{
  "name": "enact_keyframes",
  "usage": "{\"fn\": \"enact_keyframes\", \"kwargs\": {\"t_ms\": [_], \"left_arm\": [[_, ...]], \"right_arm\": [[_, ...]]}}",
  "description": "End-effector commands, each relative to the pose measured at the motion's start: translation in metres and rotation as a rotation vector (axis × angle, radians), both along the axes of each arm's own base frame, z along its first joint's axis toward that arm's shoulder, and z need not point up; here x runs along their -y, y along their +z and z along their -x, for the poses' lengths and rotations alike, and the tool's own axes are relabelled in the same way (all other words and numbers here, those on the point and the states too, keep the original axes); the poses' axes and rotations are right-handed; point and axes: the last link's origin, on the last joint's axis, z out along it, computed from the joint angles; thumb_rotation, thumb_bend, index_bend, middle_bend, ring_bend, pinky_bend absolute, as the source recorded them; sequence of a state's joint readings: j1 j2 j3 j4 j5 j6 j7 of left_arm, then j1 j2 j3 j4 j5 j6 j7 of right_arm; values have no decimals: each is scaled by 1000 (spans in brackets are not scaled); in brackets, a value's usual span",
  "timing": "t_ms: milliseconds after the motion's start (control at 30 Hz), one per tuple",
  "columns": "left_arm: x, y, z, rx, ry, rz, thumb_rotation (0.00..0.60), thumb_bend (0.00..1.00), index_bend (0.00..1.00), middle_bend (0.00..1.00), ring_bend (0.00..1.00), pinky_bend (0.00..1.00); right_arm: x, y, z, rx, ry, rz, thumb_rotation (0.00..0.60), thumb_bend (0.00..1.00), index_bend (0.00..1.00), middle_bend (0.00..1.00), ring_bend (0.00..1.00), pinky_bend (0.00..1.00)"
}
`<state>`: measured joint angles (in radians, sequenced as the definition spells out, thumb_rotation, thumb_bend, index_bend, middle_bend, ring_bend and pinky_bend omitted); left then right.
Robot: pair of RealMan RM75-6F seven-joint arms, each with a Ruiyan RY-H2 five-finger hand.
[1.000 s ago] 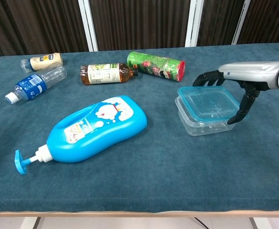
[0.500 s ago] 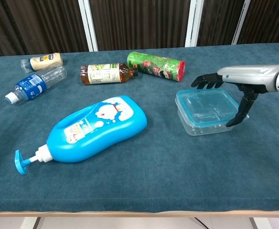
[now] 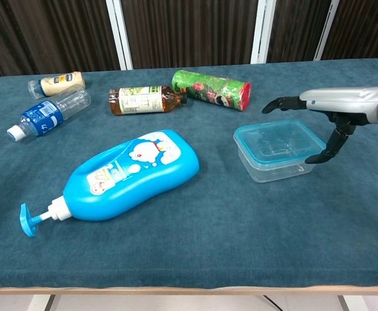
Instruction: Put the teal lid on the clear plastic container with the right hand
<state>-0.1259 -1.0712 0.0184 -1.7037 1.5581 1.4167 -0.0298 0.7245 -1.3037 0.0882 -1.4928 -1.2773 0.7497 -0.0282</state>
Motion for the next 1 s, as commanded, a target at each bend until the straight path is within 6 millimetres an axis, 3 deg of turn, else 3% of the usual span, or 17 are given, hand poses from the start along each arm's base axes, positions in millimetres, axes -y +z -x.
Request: {"fn": "enact_keyframes", "kwargs": {"t_ms": [33, 433, 533, 600, 700, 833, 1000], "left_arm": [[0, 0, 0, 0, 0, 0, 600, 337, 197, 97, 95, 389], [0, 0, 0, 3, 2, -1, 600, 337, 198, 97, 96, 389], [1, -1, -1, 1, -1, 3, 600, 336, 197, 97, 96, 389], [0, -1, -1, -1, -3, 7, 600, 337, 197, 97, 97, 389], [0, -2, -1, -3, -2, 9, 600, 336, 198, 97, 102, 389], [-1, -2, -1, -2, 1, 8, 600, 337, 198, 97, 102, 389], [0, -1, 0, -1, 3, 9, 600, 337, 198, 97, 102, 389]], "right_arm": [[-1, 1, 1, -2, -2, -7, 600, 387, 64, 63, 7, 140], [-19, 19, 0, -20, 94, 12, 600, 387, 62, 50, 17, 126], [-22, 20, -5, -1, 132, 41, 600, 479, 166, 119, 108, 158], [-20, 20, -9, 17, 156, 72, 600, 588, 293, 234, 246, 273], [-16, 16, -13, 22, 186, 103, 600, 633, 403, 334, 372, 382], [-11, 7, -13, -14, 181, 87, 600, 645, 509, 368, 407, 423], [-9, -5, -14, -44, 174, 65, 600, 649, 530, 378, 417, 439]]}}
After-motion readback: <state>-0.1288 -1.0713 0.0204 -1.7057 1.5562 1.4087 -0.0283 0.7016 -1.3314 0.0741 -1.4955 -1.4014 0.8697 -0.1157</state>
